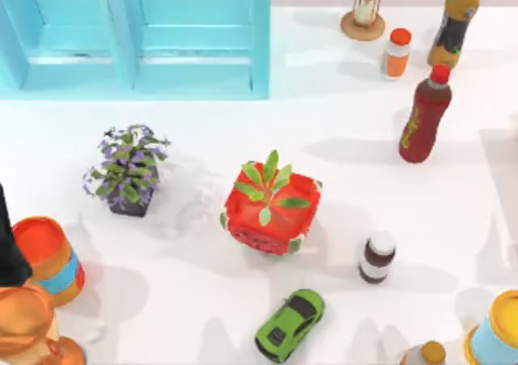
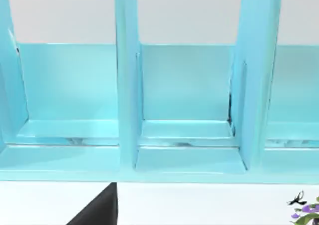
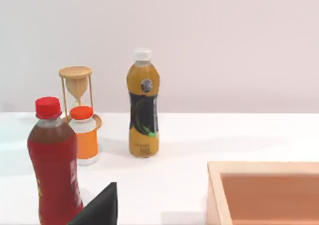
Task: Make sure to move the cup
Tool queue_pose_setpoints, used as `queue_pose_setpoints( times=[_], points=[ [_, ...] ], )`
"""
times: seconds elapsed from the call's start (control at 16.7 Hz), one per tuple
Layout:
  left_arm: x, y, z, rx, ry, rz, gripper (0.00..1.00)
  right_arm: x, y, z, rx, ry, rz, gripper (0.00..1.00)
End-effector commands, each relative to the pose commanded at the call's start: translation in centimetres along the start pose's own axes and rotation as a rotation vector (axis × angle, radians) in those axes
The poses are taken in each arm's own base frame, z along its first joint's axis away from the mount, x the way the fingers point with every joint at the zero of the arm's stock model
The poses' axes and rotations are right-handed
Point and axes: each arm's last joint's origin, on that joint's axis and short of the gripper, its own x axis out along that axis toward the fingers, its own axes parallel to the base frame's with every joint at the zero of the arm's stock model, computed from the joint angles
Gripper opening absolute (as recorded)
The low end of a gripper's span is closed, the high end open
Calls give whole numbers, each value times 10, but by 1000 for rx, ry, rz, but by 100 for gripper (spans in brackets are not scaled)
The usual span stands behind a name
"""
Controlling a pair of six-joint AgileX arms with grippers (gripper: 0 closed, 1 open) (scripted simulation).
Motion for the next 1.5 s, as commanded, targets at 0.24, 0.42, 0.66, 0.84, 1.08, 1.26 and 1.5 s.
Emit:
queue_pose_setpoints(
  times=[0.24, 0.42, 0.66, 0.84, 1.08, 1.26, 1.5],
  points=[
    [1, 0, 2, 8, 33, 1, 100, 0, 0, 0, 0, 0, 0, 100],
    [4, 1, 10, 32, 153, 10, 100, 0, 0, 0, 0, 0, 0, 100],
    [17, 5, 33, 66, 391, 33, 100, 0, 0, 0, 0, 0, 0, 100],
    [35, 10, 55, 81, 589, 46, 100, 0, 0, 0, 0, 0, 0, 100],
    [73, 20, 83, 83, 851, 52, 100, 0, 0, 0, 0, 0, 0, 100],
    [107, 30, 96, 74, 1037, 50, 100, 0, 0, 0, 0, 0, 0, 100],
    [151, 44, 98, 56, 1260, 33, 100, 0, 0, 0, 0, 0, 0, 100]
  ],
)
